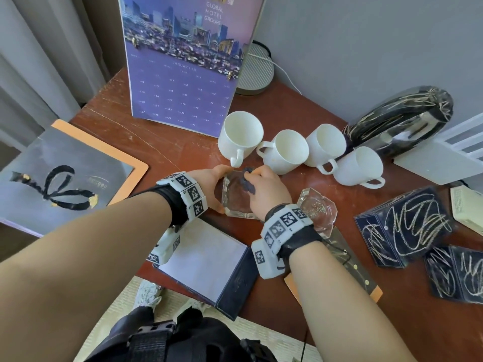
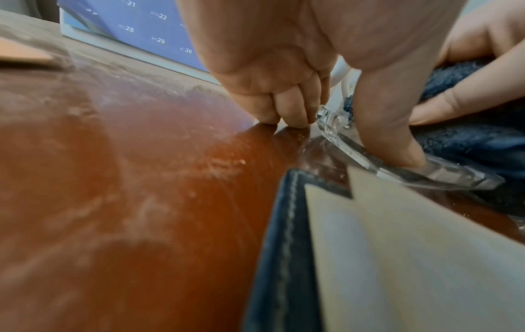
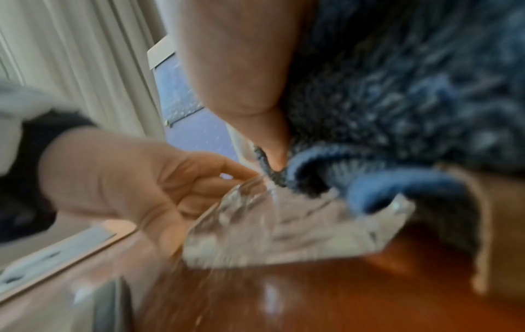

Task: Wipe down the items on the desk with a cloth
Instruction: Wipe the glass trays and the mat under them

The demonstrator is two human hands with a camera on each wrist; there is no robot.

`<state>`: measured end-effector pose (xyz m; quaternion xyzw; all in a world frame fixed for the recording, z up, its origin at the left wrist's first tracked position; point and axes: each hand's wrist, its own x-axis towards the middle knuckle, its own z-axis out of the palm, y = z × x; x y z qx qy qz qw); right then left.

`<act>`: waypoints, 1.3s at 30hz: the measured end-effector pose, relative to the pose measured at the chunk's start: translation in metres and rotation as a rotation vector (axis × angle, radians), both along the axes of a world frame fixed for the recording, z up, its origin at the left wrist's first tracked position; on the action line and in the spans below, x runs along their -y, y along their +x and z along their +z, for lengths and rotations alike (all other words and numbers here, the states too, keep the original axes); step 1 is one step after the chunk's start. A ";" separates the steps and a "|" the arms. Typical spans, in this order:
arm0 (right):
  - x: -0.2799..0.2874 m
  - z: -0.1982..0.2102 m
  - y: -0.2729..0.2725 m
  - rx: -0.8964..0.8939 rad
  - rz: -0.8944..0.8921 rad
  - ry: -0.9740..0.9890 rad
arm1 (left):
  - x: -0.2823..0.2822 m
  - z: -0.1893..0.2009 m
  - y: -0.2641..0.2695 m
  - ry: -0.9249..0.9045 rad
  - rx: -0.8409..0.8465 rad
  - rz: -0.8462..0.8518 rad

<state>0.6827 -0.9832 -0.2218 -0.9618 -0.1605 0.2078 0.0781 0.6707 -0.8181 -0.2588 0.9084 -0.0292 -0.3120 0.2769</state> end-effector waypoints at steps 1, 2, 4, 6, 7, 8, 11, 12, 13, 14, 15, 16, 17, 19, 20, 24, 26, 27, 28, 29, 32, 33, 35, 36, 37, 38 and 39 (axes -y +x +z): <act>0.004 0.002 0.003 0.008 -0.033 0.042 | 0.000 -0.001 0.000 -0.009 -0.001 0.004; 0.005 0.002 0.004 0.032 -0.059 0.066 | 0.000 -0.001 -0.001 -0.020 -0.003 0.011; -0.001 -0.001 0.002 0.069 -0.040 0.055 | -0.001 -0.003 -0.001 -0.051 -0.005 0.031; -0.011 -0.007 -0.005 0.086 0.060 0.010 | 0.000 -0.003 -0.001 -0.078 -0.005 0.042; -0.014 -0.010 -0.009 0.101 0.115 0.000 | 0.000 -0.003 0.000 -0.082 -0.007 0.037; -0.015 -0.011 -0.012 0.108 0.166 0.000 | 0.000 -0.002 0.001 -0.080 -0.008 0.029; -0.009 -0.009 -0.016 0.072 0.315 0.003 | 0.001 -0.003 0.001 -0.079 -0.008 0.028; -0.007 -0.008 -0.016 0.048 0.356 -0.005 | 0.001 -0.004 0.000 -0.098 -0.008 0.036; -0.005 -0.005 -0.015 0.017 0.389 -0.012 | 0.001 -0.006 0.000 -0.111 -0.008 0.039; -0.004 -0.002 -0.013 -0.025 0.413 -0.017 | 0.001 -0.007 -0.002 -0.113 -0.003 0.035; -0.002 0.001 -0.009 -0.074 0.431 -0.024 | 0.000 -0.007 -0.002 -0.112 -0.002 0.035; -0.001 0.004 -0.004 -0.125 0.443 -0.033 | -0.001 -0.008 -0.003 -0.125 0.002 0.037; 0.000 0.006 0.000 -0.158 0.439 -0.037 | -0.002 -0.008 -0.003 -0.141 -0.002 0.038; 0.001 0.007 0.006 -0.121 0.336 -0.025 | -0.004 -0.007 -0.002 -0.147 0.001 0.032; 0.000 0.006 0.006 -0.075 0.263 -0.017 | -0.005 -0.007 -0.002 -0.139 0.004 0.025; -0.005 -0.003 -0.011 -0.076 0.316 -0.096 | -0.004 -0.003 -0.004 -0.089 0.014 0.008; -0.001 -0.001 -0.016 -0.067 0.413 -0.112 | -0.003 -0.003 -0.004 -0.084 0.020 0.012; 0.003 0.002 -0.017 -0.064 0.456 -0.109 | -0.003 -0.003 -0.004 -0.083 0.021 0.012; 0.008 0.006 -0.018 -0.069 0.486 -0.102 | -0.003 -0.002 -0.004 -0.080 0.022 0.011; 0.012 0.009 -0.017 -0.072 0.496 -0.090 | -0.003 -0.002 -0.004 -0.074 0.021 0.009; 0.013 0.016 -0.011 0.006 0.363 -0.045 | -0.003 0.001 -0.004 -0.064 0.022 0.004; 0.008 0.015 -0.009 0.045 0.307 -0.028 | -0.003 0.001 -0.004 -0.064 0.025 0.000; -0.006 0.013 -0.011 0.045 0.303 -0.067 | -0.002 0.002 -0.004 -0.069 0.035 -0.005; -0.011 0.011 -0.015 0.025 0.344 -0.110 | -0.001 0.003 -0.004 -0.070 0.038 -0.009; -0.013 0.009 -0.018 0.011 0.390 -0.137 | -0.001 0.003 -0.004 -0.067 0.038 -0.012; -0.013 0.009 -0.022 0.000 0.425 -0.144 | -0.001 0.004 -0.004 -0.059 0.040 -0.015; -0.010 0.011 -0.023 -0.012 0.452 -0.138 | -0.001 0.004 -0.004 -0.050 0.044 -0.018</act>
